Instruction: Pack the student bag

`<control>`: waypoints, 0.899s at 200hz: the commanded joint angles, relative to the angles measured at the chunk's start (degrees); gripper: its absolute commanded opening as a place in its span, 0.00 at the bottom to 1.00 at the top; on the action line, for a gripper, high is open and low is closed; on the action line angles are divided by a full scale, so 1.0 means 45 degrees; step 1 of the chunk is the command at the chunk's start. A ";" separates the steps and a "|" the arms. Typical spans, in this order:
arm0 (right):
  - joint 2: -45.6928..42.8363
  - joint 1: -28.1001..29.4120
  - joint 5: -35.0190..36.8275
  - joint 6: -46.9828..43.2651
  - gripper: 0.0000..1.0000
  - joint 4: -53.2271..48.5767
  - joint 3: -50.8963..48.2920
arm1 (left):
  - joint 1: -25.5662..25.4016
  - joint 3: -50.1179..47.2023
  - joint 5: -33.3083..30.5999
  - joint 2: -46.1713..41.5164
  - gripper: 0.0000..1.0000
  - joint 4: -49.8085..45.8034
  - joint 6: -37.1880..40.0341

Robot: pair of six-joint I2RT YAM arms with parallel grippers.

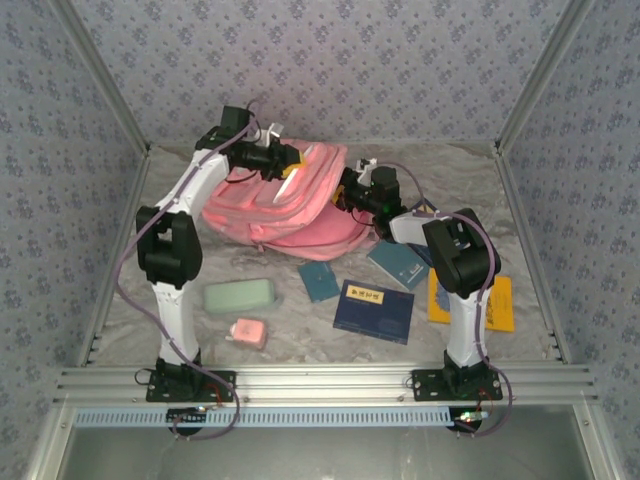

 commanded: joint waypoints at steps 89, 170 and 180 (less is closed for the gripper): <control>-0.0217 0.0223 -0.0489 0.0117 0.63 0.0383 0.1055 | -0.0336 0.0342 -0.0385 -0.0503 0.27 -0.1292 0.1776; -0.0256 0.0278 -0.0765 0.0294 0.61 0.0270 0.1272 | -0.0892 0.2114 -0.2139 0.0450 0.26 -0.4319 0.4332; -0.0256 0.0301 -0.0796 0.0293 0.61 0.0245 0.1303 | -0.0932 0.2151 -0.2303 0.0511 0.24 -0.4417 0.4459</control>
